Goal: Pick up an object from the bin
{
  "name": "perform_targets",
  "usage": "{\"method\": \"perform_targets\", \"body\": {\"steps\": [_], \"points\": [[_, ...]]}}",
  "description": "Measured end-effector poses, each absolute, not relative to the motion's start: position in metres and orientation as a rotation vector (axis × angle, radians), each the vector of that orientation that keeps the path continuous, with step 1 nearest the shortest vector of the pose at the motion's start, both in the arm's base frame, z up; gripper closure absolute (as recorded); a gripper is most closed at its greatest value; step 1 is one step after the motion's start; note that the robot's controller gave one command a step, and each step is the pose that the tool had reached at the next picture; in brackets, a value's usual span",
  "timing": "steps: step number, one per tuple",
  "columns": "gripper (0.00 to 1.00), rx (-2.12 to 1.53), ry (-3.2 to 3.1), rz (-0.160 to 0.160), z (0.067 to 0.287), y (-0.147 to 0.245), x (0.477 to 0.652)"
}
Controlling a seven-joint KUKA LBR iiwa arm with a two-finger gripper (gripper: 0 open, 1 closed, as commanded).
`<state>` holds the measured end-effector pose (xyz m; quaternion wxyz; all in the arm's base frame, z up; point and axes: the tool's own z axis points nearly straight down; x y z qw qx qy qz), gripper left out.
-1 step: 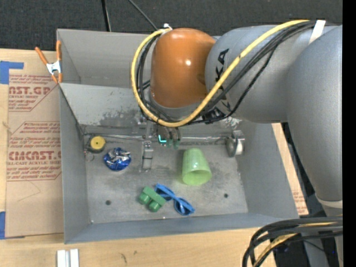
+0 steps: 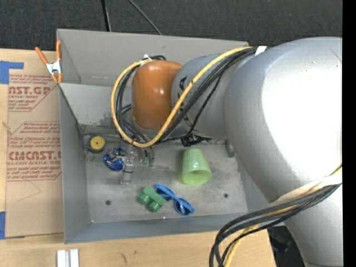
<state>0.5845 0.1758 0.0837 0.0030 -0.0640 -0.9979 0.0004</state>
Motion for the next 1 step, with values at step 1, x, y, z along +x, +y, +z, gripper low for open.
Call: {"method": "perform_targets", "body": {"steps": [1], "points": [[0.0,-0.363,-3.119,-0.002,0.069,0.1931,0.5769]]}}
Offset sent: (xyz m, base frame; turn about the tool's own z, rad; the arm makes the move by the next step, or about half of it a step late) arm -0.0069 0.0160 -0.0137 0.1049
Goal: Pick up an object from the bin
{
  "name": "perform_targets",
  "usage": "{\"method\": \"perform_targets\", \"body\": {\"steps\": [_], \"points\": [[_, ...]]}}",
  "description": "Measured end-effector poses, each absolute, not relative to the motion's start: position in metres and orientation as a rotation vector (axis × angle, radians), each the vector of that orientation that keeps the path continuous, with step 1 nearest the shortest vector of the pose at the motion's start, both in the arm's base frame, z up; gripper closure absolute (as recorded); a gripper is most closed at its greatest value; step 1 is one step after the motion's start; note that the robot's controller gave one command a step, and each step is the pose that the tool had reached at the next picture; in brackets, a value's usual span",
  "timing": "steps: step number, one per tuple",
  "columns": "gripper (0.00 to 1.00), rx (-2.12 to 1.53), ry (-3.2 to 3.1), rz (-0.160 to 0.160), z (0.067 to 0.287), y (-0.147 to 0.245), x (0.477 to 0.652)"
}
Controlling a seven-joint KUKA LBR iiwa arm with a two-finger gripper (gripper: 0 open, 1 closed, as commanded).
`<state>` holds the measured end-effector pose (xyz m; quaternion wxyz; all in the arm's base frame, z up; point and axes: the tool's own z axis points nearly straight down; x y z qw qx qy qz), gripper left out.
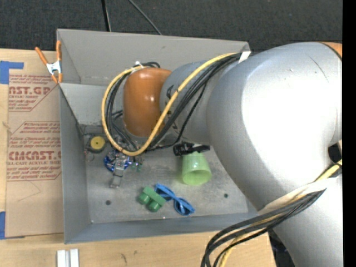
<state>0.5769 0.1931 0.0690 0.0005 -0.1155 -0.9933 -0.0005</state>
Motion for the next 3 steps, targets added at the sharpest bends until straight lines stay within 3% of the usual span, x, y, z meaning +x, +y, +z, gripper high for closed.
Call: {"method": "perform_targets", "body": {"steps": [1,2,3], "points": [[1.0,-0.364,-3.12,-0.002,0.07,0.192,0.578],[1.0,-0.296,-3.135,-0.006,0.195,0.179,0.562],[1.0,-0.256,-3.141,-0.008,0.292,0.187,0.569]]}}
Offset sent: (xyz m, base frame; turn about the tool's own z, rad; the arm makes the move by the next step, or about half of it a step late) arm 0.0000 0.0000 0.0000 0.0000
